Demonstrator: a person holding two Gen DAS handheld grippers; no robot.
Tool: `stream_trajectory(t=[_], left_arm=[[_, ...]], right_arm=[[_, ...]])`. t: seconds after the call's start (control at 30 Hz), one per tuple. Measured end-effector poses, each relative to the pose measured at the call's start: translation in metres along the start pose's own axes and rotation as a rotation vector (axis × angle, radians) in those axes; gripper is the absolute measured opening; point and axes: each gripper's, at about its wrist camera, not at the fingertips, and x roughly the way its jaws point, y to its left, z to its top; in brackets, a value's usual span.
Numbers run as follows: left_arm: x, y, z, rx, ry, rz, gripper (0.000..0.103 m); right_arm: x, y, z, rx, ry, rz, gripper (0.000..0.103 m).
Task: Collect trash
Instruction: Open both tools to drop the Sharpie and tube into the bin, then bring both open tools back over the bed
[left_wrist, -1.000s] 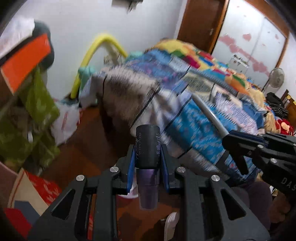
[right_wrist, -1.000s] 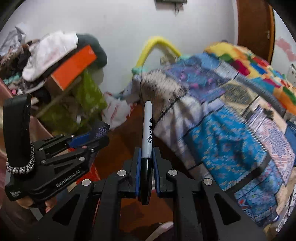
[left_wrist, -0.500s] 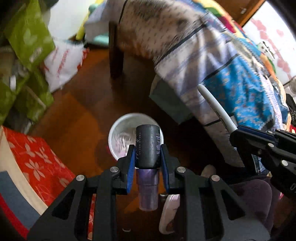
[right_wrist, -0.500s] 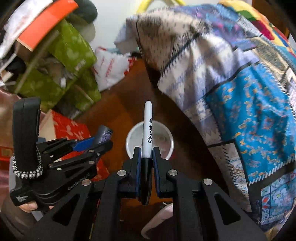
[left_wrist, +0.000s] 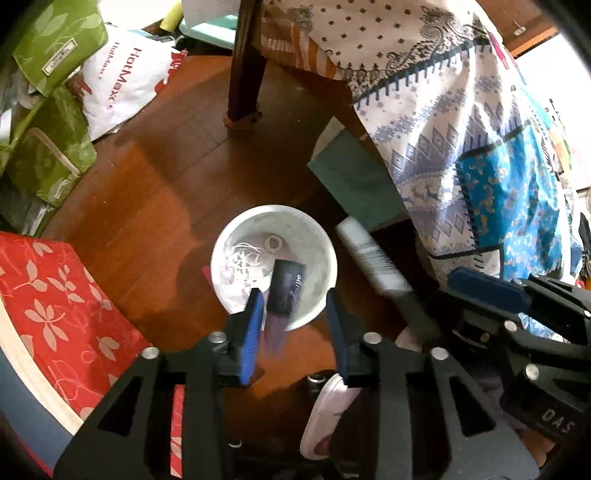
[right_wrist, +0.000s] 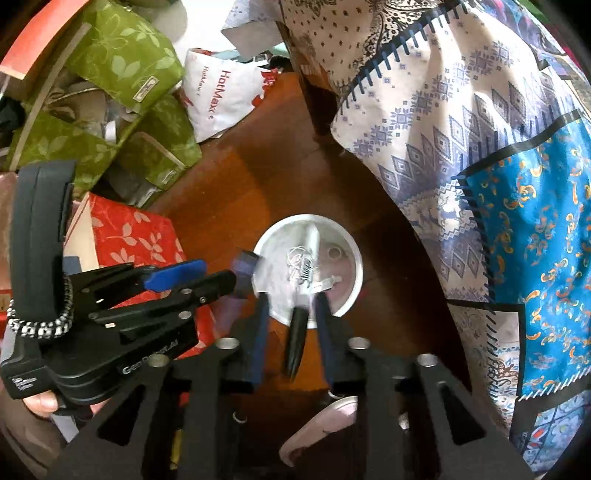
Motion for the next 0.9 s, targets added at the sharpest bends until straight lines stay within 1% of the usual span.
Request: stream_trajectory(t=[0.07, 0.2, 0.33, 0.47, 0.67, 0.9], left_arm=[[-0.001, 0.001, 0.001, 0.008, -0.006, 0.019, 0.035], [-0.014, -0.005, -0.007, 0.04, -0.031, 0.043, 0.035], [-0.035, -0.013, -0.013, 0.071, -0.075, 0.057, 0.035], [-0.066, -0.025, -0.022, 0.09, -0.141, 0.056, 0.035], [-0.118, -0.049, -0.036, 0.128, -0.255, 0.042, 0.035], [-0.185, -0.097, -0.058, 0.208, -0.419, 0.024, 0.035]], right_arm=[[-0.003, 0.0, -0.001, 0.003, -0.01, 0.005, 0.035], [-0.013, 0.001, -0.005, -0.011, -0.032, -0.01, 0.035], [-0.031, 0.002, -0.01, -0.028, -0.073, -0.027, 0.035], [-0.058, 0.003, -0.02, -0.034, -0.131, -0.036, 0.035], [-0.112, 0.002, -0.039, -0.024, -0.256, -0.041, 0.035], [-0.184, -0.004, -0.07, -0.008, -0.437, -0.052, 0.035]])
